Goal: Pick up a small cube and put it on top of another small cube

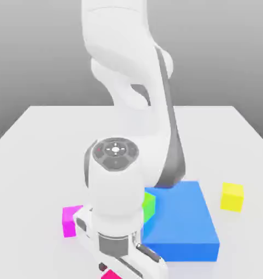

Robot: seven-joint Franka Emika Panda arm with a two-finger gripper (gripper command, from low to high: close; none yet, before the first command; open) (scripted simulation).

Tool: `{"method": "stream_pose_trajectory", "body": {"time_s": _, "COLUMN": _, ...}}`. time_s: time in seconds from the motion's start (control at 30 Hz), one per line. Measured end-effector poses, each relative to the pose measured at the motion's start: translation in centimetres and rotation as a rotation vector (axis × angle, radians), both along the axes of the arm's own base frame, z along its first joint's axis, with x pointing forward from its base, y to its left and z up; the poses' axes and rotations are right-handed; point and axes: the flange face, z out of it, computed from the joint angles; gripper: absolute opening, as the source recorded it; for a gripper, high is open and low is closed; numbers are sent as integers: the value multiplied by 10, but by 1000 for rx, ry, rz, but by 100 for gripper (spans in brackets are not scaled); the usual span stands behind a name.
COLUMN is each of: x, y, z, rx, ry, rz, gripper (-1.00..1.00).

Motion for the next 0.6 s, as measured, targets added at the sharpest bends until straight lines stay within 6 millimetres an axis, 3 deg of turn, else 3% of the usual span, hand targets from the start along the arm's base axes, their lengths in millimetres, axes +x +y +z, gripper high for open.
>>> {"method": "stream_pose_trajectory", "body": {"time_s": 0.17, "x": 0, "y": 0, "z": 0, "rx": 0, "ry": -1, "rz": -1, "gripper": -100}}
{"method": "stream_pose_trajectory", "body": {"time_s": 0.3, "x": 0, "y": 0, "z": 49, "rx": 0, "ry": -1, "rz": -2, "gripper": -100}}
{"method": "stream_pose_trajectory", "body": {"time_s": 0.43, "x": -35, "y": -35, "z": 76, "rx": -9, "ry": 7, "rz": -244, "gripper": -100}}
{"method": "stream_pose_trajectory", "body": {"time_s": 0.6, "x": -96, "y": -88, "z": 98, "rx": -14, "ry": 9, "rz": -643, "gripper": -100}}
